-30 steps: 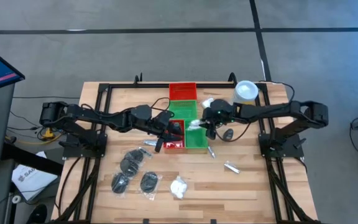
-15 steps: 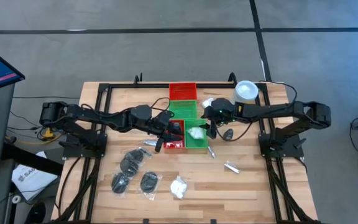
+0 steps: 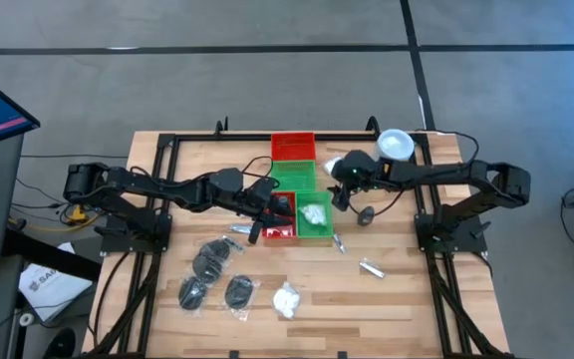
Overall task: Pick & Place Travel size toiletries
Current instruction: Put the white cotton pack into the bottom green bin
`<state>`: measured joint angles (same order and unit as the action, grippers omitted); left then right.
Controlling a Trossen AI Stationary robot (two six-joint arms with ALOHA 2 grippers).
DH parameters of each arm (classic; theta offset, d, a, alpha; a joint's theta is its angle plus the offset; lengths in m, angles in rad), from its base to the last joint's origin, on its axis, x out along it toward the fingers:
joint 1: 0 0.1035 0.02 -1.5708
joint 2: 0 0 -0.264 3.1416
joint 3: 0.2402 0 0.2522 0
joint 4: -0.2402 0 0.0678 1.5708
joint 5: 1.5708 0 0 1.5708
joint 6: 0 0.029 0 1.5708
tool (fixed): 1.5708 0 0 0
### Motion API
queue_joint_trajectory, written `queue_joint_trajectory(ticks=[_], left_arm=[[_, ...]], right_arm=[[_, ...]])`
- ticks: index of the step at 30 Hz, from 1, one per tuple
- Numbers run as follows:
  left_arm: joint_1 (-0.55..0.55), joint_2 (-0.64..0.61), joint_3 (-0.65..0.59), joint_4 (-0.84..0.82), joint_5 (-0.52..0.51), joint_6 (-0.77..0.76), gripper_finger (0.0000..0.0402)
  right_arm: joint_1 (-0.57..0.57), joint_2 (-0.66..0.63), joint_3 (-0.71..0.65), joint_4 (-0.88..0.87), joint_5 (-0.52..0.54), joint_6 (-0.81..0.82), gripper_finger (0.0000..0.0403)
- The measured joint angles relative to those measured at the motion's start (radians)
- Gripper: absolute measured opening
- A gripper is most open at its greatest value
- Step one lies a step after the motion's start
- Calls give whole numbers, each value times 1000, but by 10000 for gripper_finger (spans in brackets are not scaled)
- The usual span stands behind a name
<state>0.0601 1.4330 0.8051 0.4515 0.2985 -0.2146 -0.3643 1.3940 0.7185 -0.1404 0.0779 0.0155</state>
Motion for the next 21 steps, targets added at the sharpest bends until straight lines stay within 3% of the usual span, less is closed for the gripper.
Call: queue_joint_trajectory(ticks=[21], left_arm=[[0, 0, 0, 2, -19, 0, 100]], right_arm=[[-50, 30, 1, -5, 80, 3, 182]])
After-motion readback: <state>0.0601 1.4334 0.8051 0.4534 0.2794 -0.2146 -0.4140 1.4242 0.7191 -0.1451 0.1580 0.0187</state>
